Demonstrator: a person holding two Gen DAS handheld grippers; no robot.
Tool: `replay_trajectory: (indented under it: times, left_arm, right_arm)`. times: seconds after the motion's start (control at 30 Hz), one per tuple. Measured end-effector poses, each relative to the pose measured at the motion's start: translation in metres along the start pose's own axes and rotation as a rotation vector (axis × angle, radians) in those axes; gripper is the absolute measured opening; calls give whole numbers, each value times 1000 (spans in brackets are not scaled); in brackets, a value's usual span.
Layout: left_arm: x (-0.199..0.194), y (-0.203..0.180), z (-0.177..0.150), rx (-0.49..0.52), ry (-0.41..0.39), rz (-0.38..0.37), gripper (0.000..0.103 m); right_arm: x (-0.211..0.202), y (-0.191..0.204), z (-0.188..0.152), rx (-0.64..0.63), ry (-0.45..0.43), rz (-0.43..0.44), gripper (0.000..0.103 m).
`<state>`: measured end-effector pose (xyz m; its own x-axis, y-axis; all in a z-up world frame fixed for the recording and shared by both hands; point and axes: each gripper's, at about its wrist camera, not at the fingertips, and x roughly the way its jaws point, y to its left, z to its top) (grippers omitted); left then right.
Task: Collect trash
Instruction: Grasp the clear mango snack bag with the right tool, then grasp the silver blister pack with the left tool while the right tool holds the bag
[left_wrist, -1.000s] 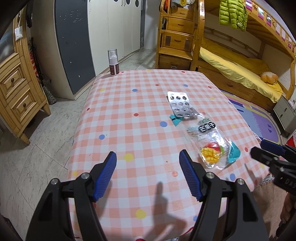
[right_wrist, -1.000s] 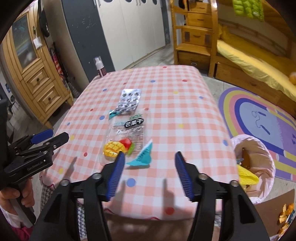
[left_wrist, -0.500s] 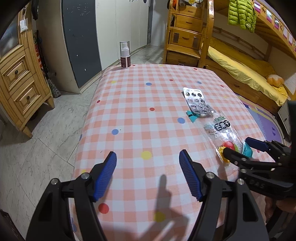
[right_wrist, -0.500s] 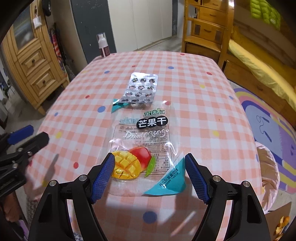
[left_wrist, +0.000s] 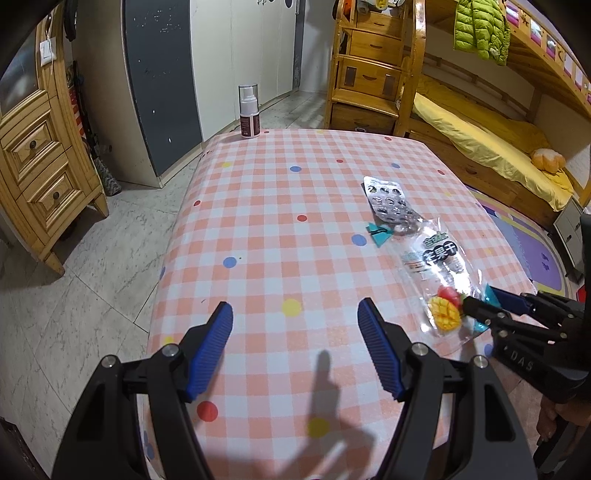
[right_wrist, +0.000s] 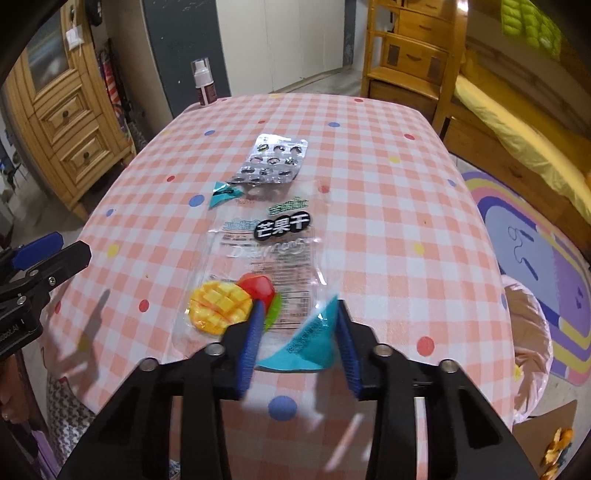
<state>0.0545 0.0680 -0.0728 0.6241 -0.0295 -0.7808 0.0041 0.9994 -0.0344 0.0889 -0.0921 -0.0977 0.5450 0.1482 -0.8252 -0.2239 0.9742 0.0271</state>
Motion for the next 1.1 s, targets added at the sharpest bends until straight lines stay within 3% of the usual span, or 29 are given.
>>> replay_trajectory:
  times: [0.37,0.57,0.67,0.87,1.1]
  left_arm:
    - [-13,-12,0,27,-17,5,68]
    - [-14,-21,1,41,-14,1,68]
    - [-13,-28,3,51,-8,-6,68]
    - [-3,-45,13,73,-9,-23,77]
    - [26,-77,33,105,1,-38,94]
  right_arm:
    - [-41,-11,-5,31,-49,108,5]
    - [-74,-19,-12,40,-106,106,4]
    - [-86,-30,-10,57,-161,52,3]
    - [-95,-55,1,114,-224,-33,3]
    - [-85,-76,6,171,-230,-33,4]
